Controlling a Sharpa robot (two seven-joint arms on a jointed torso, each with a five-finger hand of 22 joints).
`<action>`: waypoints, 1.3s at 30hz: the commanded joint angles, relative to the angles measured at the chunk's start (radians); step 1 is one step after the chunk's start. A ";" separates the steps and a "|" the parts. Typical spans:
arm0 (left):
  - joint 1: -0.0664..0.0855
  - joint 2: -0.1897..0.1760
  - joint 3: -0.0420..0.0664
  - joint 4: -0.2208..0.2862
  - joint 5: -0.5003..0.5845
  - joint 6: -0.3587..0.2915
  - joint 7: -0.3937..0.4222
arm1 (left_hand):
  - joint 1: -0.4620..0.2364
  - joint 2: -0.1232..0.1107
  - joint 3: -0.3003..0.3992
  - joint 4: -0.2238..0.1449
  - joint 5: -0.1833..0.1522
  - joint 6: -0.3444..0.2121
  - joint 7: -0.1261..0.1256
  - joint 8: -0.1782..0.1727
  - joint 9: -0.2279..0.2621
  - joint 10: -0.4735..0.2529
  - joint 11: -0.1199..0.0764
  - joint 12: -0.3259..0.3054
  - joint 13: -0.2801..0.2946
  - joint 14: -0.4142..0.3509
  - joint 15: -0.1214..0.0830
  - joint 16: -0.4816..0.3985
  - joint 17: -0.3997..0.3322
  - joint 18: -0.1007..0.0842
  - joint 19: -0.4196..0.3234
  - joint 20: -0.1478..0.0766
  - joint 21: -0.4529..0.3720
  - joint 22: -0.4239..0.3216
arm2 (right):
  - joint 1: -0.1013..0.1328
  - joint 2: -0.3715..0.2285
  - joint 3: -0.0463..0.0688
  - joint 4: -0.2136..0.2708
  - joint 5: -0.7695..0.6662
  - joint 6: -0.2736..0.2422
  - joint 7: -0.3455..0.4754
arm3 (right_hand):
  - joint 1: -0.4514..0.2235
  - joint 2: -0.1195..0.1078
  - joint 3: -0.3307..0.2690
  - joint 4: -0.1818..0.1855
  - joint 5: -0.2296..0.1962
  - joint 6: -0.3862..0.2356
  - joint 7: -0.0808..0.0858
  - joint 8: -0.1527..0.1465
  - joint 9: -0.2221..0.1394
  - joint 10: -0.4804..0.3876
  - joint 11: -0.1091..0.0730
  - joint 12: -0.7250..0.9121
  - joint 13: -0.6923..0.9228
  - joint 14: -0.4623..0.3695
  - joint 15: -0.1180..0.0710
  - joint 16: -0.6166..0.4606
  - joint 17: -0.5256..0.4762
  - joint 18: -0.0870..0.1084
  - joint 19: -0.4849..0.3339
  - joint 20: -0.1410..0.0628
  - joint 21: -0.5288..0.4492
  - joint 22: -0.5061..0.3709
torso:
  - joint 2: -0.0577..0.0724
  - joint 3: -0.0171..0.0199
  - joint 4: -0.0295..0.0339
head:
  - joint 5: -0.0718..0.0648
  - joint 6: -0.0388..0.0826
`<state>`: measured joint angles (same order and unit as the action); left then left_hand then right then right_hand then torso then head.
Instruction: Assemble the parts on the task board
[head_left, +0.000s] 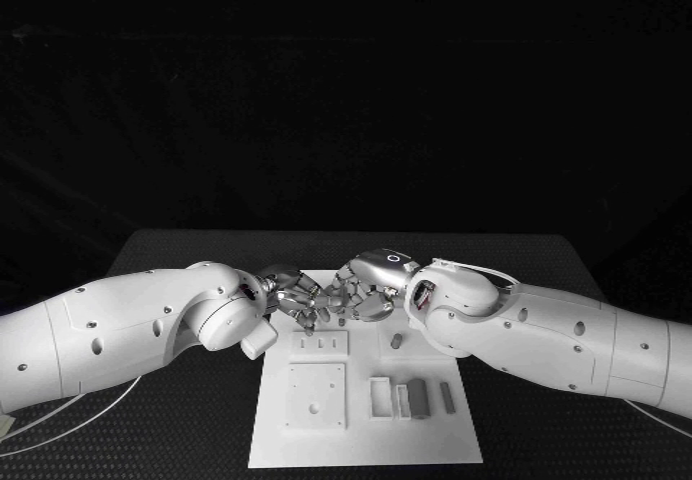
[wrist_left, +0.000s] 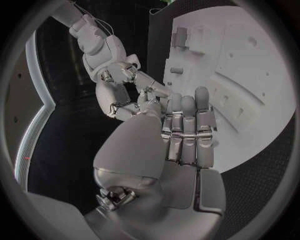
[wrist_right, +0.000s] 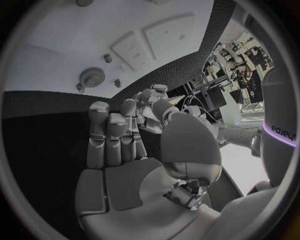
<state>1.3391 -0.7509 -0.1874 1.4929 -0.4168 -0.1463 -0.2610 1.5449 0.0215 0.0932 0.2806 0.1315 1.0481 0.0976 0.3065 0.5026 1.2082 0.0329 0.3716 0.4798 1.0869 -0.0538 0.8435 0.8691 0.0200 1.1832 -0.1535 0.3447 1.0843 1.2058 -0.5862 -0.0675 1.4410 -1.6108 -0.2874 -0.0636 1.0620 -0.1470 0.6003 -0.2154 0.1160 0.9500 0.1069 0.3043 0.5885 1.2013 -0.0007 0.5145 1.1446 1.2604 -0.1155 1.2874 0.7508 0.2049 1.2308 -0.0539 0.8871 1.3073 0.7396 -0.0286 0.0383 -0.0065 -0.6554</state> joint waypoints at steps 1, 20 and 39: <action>0.000 0.001 0.000 0.001 -0.002 -0.017 0.002 | 0.018 0.012 0.019 -0.012 0.008 0.021 -0.011 0.029 0.034 0.019 -0.010 0.007 0.002 0.015 -0.007 0.007 0.002 0.036 0.010 -0.001 0.008 0.004 | 0.000 -0.003 0.001 -0.004 0.017 -0.009 0.005 | -0.005 -0.013 0.000 0.005 0.000 -0.032 0.015 -0.020 -0.009 -0.021 0.010 -0.006 -0.004 -0.003 0.014 -0.008 0.002 0.057 -0.008 -0.003 -0.006 0.017 | 0.000 0.0003 0.0002 | 0.000 0.000; 0.000 0.003 0.000 -0.035 -0.008 0.063 -0.050 | 0.002 0.022 0.003 -0.004 0.095 0.037 -0.027 0.058 0.103 0.038 -0.026 0.040 0.043 0.024 -0.026 0.058 0.028 0.032 0.025 -0.021 0.031 0.065 | 0.000 -0.091 0.008 -0.007 0.168 -0.192 0.048 | -0.008 -0.066 0.015 0.061 -0.001 -0.109 0.049 -0.071 -0.031 -0.072 0.043 -0.045 -0.060 -0.046 0.046 -0.032 -0.002 0.057 -0.044 0.017 -0.039 0.014 | 0.000 0.0041 -0.0014 | 0.006 -0.002; 0.009 0.072 0.002 -0.123 -0.237 0.139 -0.263 | -0.044 0.017 0.000 -0.003 0.154 0.074 -0.057 0.102 0.204 0.071 -0.059 0.116 0.109 0.058 -0.064 0.150 0.049 0.036 0.069 -0.055 0.086 0.164 | 0.005 -0.116 0.049 -0.084 0.319 -0.204 0.056 | 0.006 -0.059 0.015 0.059 -0.002 -0.107 0.049 -0.071 -0.031 -0.071 0.043 -0.044 -0.067 -0.046 0.046 -0.032 -0.001 0.057 -0.044 0.017 -0.040 0.015 | -0.001 0.0054 0.0027 | 0.007 -0.012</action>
<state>1.3448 -0.6845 -0.1869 1.3722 -0.5609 -0.0439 -0.4630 1.5080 0.0399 0.0933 0.2819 0.2831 1.0598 0.0962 0.3064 0.3724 1.2206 0.0280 0.4873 0.5882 1.0968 -0.0641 0.9920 0.9168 0.0190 1.2160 -0.1712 0.4273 1.2472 1.2096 -0.7023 -0.0196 1.3594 -1.3366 -0.4818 -0.0220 1.0566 -0.2048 0.6155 -0.1612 0.1161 0.8431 0.1506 0.2359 0.5589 1.1291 0.0392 0.4751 1.0781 1.2178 -0.0688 1.2577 0.7481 0.1992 1.1859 -0.0371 0.8499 1.3073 0.7386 -0.0243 0.0394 0.0003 -0.6652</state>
